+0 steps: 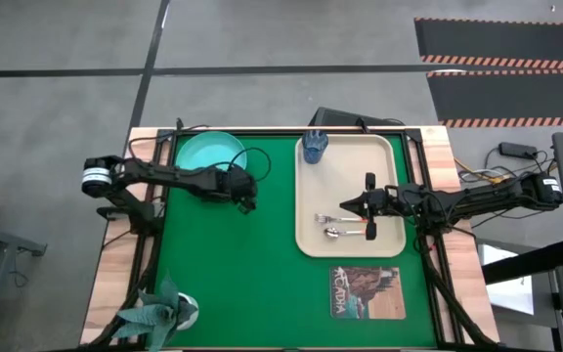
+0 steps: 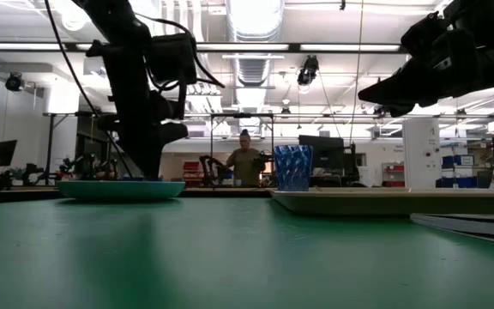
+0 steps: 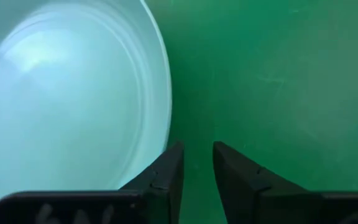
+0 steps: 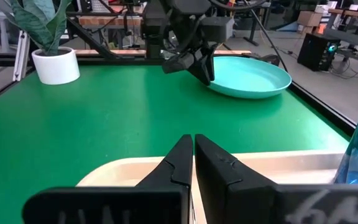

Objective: Pick and place plate/cup/fork/spoon on tray
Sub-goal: Put the blue plate on the center of the white serving tray

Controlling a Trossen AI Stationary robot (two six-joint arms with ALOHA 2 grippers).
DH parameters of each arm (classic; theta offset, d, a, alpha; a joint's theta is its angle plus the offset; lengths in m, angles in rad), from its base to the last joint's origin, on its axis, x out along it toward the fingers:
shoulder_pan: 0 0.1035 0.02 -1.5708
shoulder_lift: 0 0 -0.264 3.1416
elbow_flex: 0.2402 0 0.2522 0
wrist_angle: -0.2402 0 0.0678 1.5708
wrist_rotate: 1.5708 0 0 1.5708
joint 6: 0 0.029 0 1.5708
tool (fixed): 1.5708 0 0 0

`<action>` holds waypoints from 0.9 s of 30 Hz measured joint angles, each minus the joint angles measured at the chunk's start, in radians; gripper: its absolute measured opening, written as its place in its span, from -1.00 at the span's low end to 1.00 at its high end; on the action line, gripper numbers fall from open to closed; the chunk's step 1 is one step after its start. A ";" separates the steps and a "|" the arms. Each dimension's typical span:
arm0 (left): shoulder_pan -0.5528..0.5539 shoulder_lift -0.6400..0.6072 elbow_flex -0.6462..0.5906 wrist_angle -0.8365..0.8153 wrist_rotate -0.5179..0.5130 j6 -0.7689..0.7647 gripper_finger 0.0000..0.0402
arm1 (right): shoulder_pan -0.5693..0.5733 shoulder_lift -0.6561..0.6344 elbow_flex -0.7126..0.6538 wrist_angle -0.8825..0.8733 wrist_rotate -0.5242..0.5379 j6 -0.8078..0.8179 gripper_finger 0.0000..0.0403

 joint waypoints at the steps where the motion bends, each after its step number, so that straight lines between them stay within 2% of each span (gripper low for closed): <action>1: 0.000 -0.002 0.000 -0.001 -0.002 0.000 -0.62 | 0.000 0.000 0.000 0.000 0.000 0.000 -0.96; 8: 0.001 -0.010 0.000 -0.003 -0.009 0.035 -0.37 | 0.000 0.000 0.000 0.000 0.000 0.000 -0.96; 12: 0.001 -0.010 -0.009 0.002 -0.079 0.080 -0.21 | 0.000 0.000 0.000 0.000 0.000 0.009 -0.96; 14: 0.002 -0.010 -0.019 0.002 -0.081 0.102 -0.17 | 0.000 0.000 0.000 0.000 0.000 0.018 -0.96; 19: 0.001 -0.010 -0.049 0.002 -0.082 0.159 -0.15 | 0.000 0.000 0.000 0.000 0.000 0.026 -0.96; 27: 0.002 -0.010 -0.067 0.039 -0.083 0.165 -0.15 | 0.000 0.000 0.000 0.000 0.000 0.035 -0.96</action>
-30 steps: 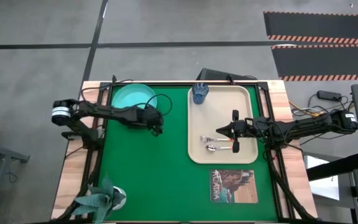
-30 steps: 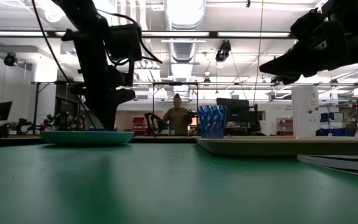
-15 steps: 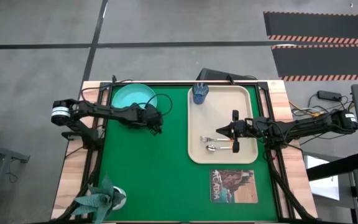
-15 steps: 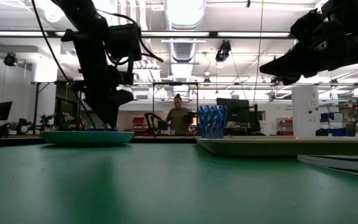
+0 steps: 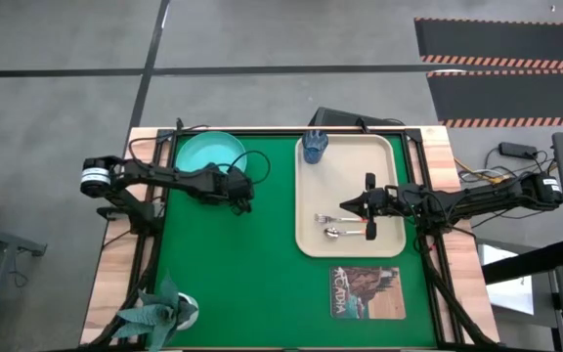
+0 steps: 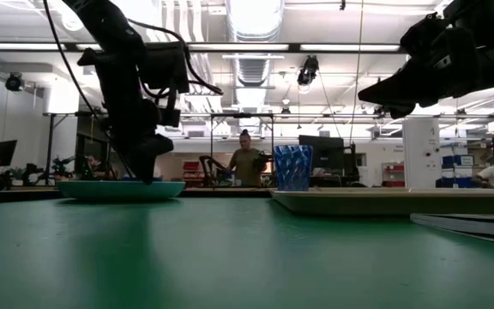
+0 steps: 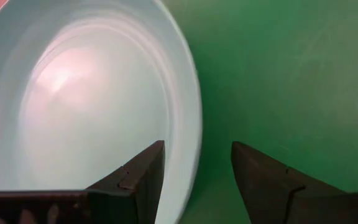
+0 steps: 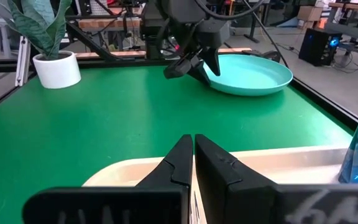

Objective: Pick and place plate/cup/fork/spoon on tray
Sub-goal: Put the blue plate on the center of the white serving tray

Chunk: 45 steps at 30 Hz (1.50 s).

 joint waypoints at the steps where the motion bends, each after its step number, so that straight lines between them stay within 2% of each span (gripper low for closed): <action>1: 0.002 0.000 -0.004 0.021 0.000 0.000 -0.15 | 0.000 0.000 0.000 0.000 0.000 0.000 -0.96; 13: 0.040 0.000 -0.058 0.173 0.016 -0.009 -0.15 | 0.000 0.000 0.000 0.000 0.000 -0.008 -0.96; 29: 0.045 0.002 -0.064 0.227 0.024 -0.030 -0.15 | 0.000 0.000 -0.030 0.000 -0.008 -0.043 -0.96; 41: 0.051 0.089 -0.073 0.227 0.022 -0.030 -0.15 | 0.000 0.000 -0.032 0.005 -0.008 -0.035 -0.96; 45: 0.051 0.088 -0.072 0.231 0.023 -0.030 -0.24 | 0.000 0.000 -0.032 0.005 -0.008 -0.037 -0.96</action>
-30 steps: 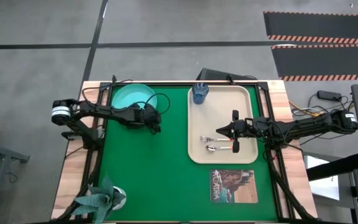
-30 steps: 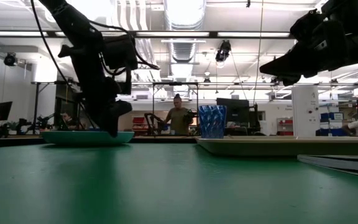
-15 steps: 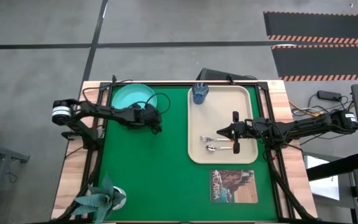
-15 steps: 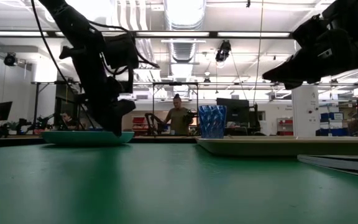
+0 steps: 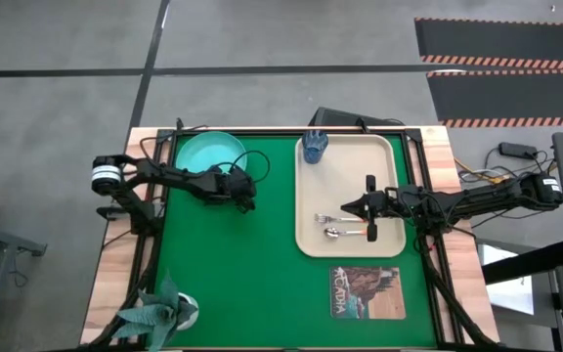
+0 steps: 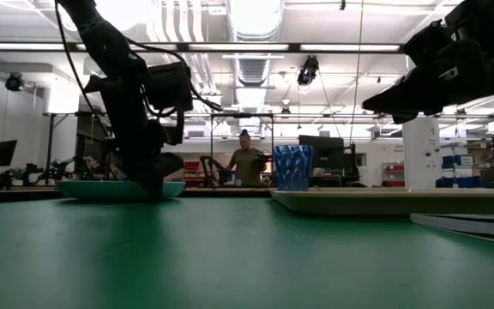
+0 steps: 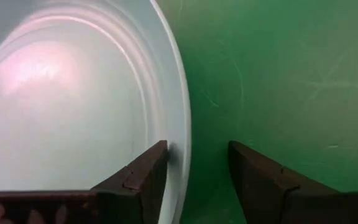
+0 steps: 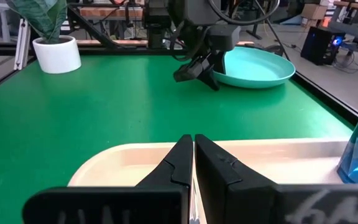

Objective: Pick and place plate/cup/fork/spoon on tray
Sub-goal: Put the blue plate on the center of the white serving tray

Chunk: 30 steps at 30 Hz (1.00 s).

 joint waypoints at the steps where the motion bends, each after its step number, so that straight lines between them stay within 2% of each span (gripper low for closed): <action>1: 0.000 0.000 0.000 0.000 0.001 -0.001 -0.27 | 0.000 0.000 0.000 0.000 0.000 0.000 -0.96; 18: 0.000 -0.020 0.002 -0.014 -0.022 0.000 -0.94 | 0.000 0.000 0.000 0.002 0.000 -0.003 -0.96; 30: -0.082 -0.207 0.003 -0.059 -0.051 0.033 -1.00 | 0.000 0.000 0.000 -0.005 0.001 0.000 -0.96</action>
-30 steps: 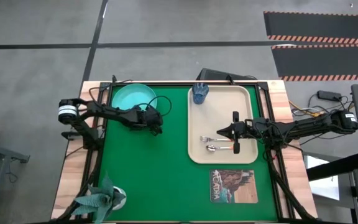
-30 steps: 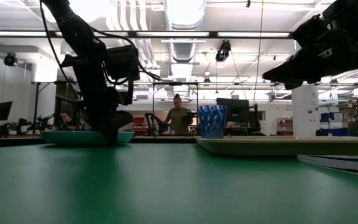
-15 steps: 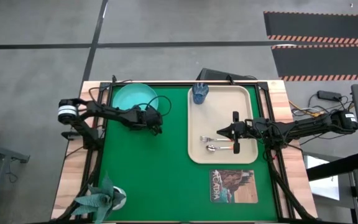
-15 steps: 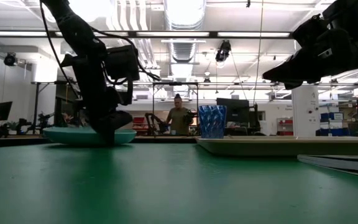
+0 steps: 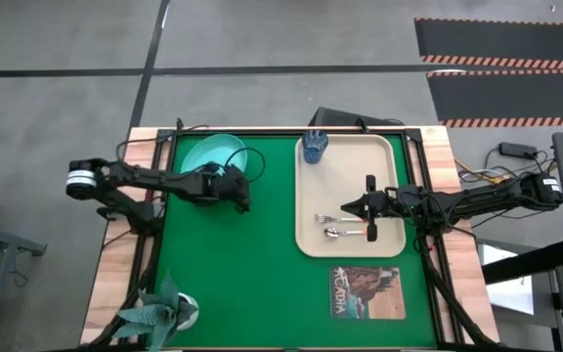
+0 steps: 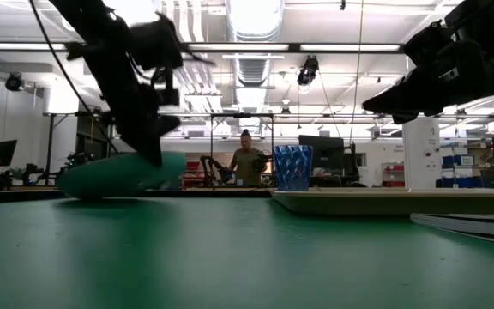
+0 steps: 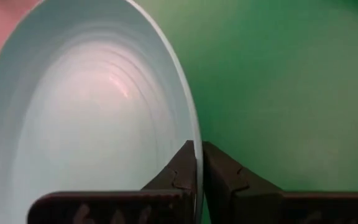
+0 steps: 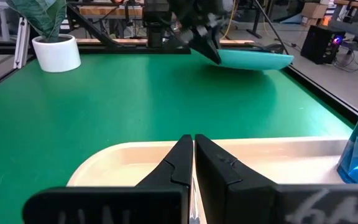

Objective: Pick and place plate/cup/fork/spoon on tray
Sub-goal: Put the blue plate on the center of the white serving tray

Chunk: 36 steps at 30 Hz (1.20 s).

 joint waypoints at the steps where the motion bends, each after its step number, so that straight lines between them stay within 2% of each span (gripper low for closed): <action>1: -0.014 -0.017 0.000 -0.001 -0.002 0.011 -1.00 | 0.000 0.000 0.000 0.000 0.000 0.000 -0.96; 11: -0.169 -0.178 0.000 -0.009 -0.050 0.077 -1.00 | 0.000 0.000 -0.001 0.000 0.000 0.000 -0.96; 21: -0.305 -0.297 0.000 0.020 -0.159 0.097 -1.00 | 0.000 0.000 -0.002 -0.002 0.001 0.000 -0.96; 24: -0.339 -0.315 0.000 0.075 -0.188 0.143 -1.00 | 0.000 0.000 -0.002 -0.007 0.000 0.000 -0.96; 30: -0.420 -0.311 0.001 0.268 -0.187 0.344 -1.00 | 0.000 0.000 -0.003 -0.030 0.011 -0.002 -0.96; 36: -0.493 -0.311 0.002 0.355 -0.180 0.443 -1.00 | 0.000 0.001 -0.003 -0.034 0.010 -0.002 -0.96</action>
